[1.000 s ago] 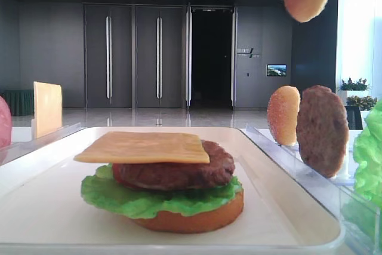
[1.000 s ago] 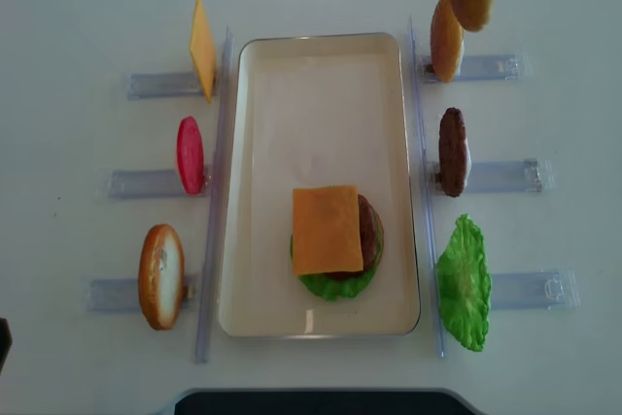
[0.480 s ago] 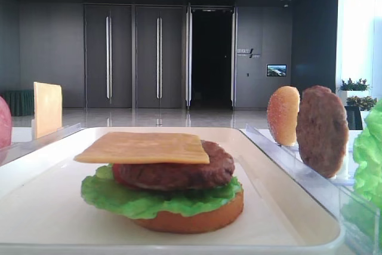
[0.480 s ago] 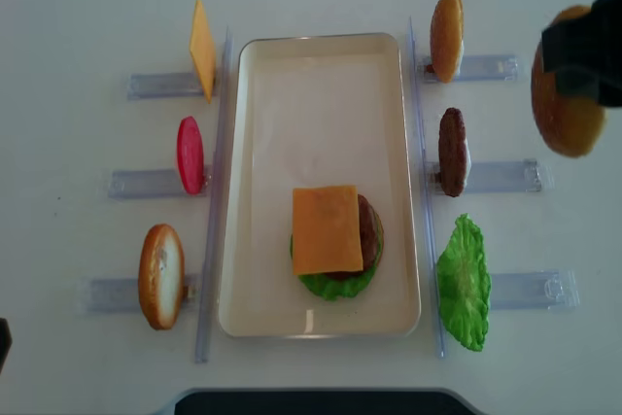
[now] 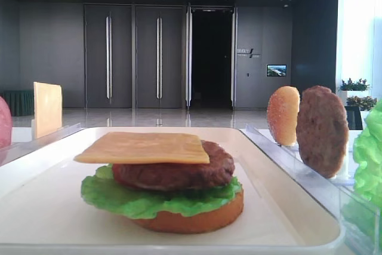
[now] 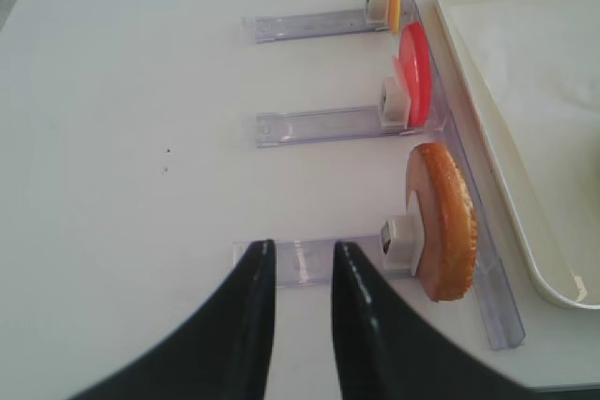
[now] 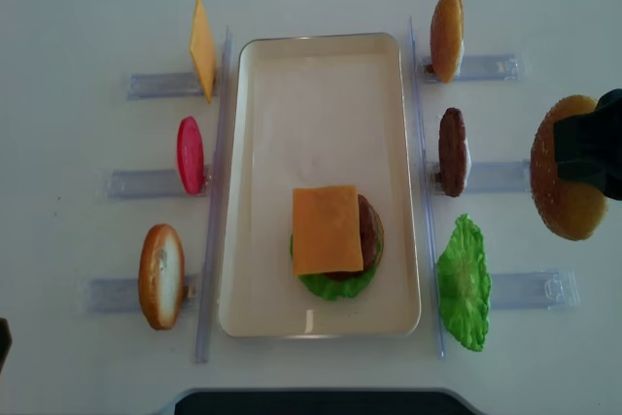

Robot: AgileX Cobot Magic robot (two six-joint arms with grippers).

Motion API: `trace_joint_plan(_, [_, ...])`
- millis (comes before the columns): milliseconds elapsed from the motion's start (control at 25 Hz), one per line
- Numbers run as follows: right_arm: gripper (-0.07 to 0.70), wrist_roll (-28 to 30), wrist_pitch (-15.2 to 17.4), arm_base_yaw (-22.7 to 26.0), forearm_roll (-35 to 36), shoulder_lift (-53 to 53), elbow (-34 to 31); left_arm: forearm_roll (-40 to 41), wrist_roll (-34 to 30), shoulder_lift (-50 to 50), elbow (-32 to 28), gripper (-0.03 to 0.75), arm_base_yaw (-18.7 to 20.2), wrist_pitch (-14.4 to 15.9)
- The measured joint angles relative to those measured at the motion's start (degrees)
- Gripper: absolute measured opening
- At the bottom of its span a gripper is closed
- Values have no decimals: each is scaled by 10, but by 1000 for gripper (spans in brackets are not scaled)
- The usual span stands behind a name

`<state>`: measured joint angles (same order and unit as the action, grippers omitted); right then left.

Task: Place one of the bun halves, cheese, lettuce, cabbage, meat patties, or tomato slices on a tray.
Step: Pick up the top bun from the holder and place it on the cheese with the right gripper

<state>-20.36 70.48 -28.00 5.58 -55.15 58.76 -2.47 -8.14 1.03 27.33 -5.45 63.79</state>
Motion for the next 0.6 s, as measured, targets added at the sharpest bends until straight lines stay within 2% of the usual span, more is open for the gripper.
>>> trace_joint_plan(480, [226, 10, 0, 0, 66, 0, -58, 0, 0, 0, 0, 159, 0, 0])
trace_joint_plan(600, [225, 44, -25, 0, 122, 0, -73, 0, 0, 0, 0, 159, 0, 0])
